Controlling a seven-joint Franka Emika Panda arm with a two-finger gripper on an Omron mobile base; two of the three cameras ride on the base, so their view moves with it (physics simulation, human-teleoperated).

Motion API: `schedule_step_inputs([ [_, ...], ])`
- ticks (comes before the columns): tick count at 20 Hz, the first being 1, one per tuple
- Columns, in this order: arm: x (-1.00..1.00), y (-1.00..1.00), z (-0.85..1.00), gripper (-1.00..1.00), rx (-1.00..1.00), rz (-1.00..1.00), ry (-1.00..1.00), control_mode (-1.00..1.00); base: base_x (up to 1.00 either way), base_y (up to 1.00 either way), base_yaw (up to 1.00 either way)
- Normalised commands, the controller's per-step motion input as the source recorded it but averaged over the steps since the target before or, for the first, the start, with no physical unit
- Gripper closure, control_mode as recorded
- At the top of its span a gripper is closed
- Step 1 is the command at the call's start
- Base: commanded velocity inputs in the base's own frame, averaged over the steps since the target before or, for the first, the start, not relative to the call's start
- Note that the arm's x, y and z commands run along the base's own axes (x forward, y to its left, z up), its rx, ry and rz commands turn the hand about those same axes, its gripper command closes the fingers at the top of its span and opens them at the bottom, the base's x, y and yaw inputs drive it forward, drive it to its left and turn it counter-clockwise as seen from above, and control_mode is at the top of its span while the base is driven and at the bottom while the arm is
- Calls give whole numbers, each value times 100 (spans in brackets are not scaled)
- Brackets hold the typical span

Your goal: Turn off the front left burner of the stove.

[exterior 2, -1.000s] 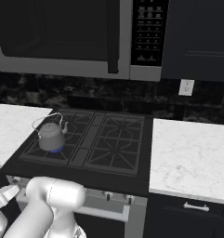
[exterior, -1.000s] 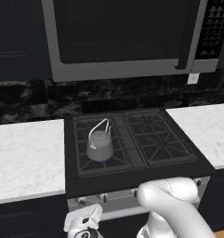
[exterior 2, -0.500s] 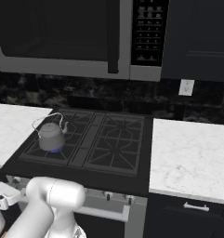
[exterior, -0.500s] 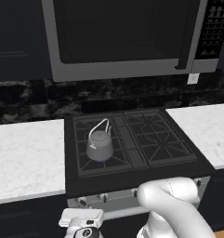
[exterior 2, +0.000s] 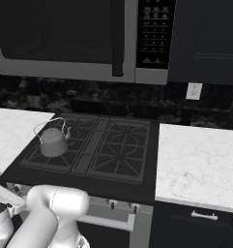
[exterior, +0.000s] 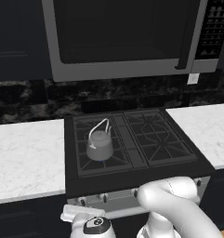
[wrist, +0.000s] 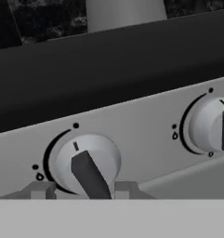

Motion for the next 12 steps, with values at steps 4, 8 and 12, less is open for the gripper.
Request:
schedule_step_inputs([
  [4, 36, -52, 16, 100, 46, -17, -5, -100, 0, 0, 0],
  [8, -23, -14, -11, 100, 9, -25, 0, -100, 0, 0, 0],
  [12, 0, 0, 0, 100, 0, 0, 1, -100, 0, 0, 0],
])
